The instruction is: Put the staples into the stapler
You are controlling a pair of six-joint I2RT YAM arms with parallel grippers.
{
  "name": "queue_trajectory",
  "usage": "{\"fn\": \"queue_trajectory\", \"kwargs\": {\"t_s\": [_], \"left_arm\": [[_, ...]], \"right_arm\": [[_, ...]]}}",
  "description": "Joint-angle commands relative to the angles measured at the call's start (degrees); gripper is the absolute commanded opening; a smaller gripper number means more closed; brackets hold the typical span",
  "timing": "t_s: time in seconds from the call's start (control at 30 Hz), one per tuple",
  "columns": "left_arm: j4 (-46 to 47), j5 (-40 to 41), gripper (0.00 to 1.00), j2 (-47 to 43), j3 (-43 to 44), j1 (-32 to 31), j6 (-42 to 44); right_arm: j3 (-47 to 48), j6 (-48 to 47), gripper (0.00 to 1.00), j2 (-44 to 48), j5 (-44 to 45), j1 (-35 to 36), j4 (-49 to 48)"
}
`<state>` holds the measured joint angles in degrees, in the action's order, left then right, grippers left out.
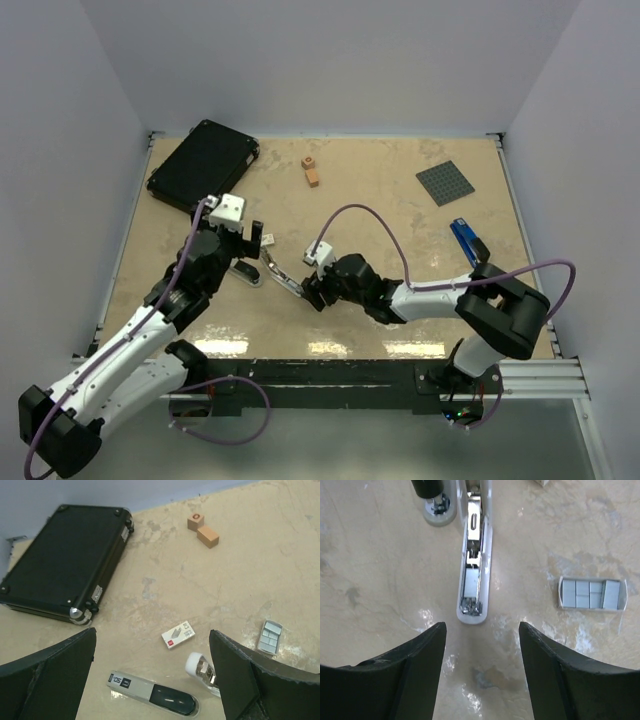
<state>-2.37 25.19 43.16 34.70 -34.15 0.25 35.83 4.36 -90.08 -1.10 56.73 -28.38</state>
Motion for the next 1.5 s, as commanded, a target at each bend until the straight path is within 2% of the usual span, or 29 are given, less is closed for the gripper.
{"fn": "queue_trajectory", "kwargs": {"t_s": [0.0, 0.07, 0.2, 0.37, 0.8, 1.0, 1.13, 1.47], "left_arm": [[-0.8, -14.4, 1.0, 4.0, 3.6, 7.7, -5.3], [-0.9, -19.3, 1.0, 6.4, 4.1, 10.1, -6.7], [-2.2, -23.6, 1.0, 10.3, 5.1, 14.4, -7.8], [-2.7, -26.8, 1.0, 13.5, 5.9, 15.4, -7.9], [-1.8, -34.5, 0.99, 21.8, 8.0, 16.7, -6.8], [-1.8, -37.1, 0.93, 24.7, 8.2, 16.7, -6.1], [-3.3, -39.2, 0.85, 27.1, 8.8, 16.7, -5.5], [-7.7, -41.8, 0.72, 29.9, 9.4, 16.4, -4.9]], "right_arm": [[-5.8, -1.5, 0.64, 0.9, -1.1, 0.1, -21.0], [-7.1, -2.2, 0.64, -0.5, -1.8, 0.0, -24.5], [-7.4, -2.9, 0.62, -4.0, -3.7, 0.1, -28.2], [-6.5, -2.4, 0.6, -8.3, -5.3, 0.2, -31.3], [-5.4, -2.6, 0.53, -12.2, -3.4, 0.3, -32.9], [-5.2, -2.5, 0.48, -13.1, -3.6, 0.3, -33.1], [-5.1, -2.5, 0.43, -13.5, -4.1, 0.4, -33.2], [-4.7, -2.4, 0.33, -14.1, -4.3, 0.3, -33.4]]}}
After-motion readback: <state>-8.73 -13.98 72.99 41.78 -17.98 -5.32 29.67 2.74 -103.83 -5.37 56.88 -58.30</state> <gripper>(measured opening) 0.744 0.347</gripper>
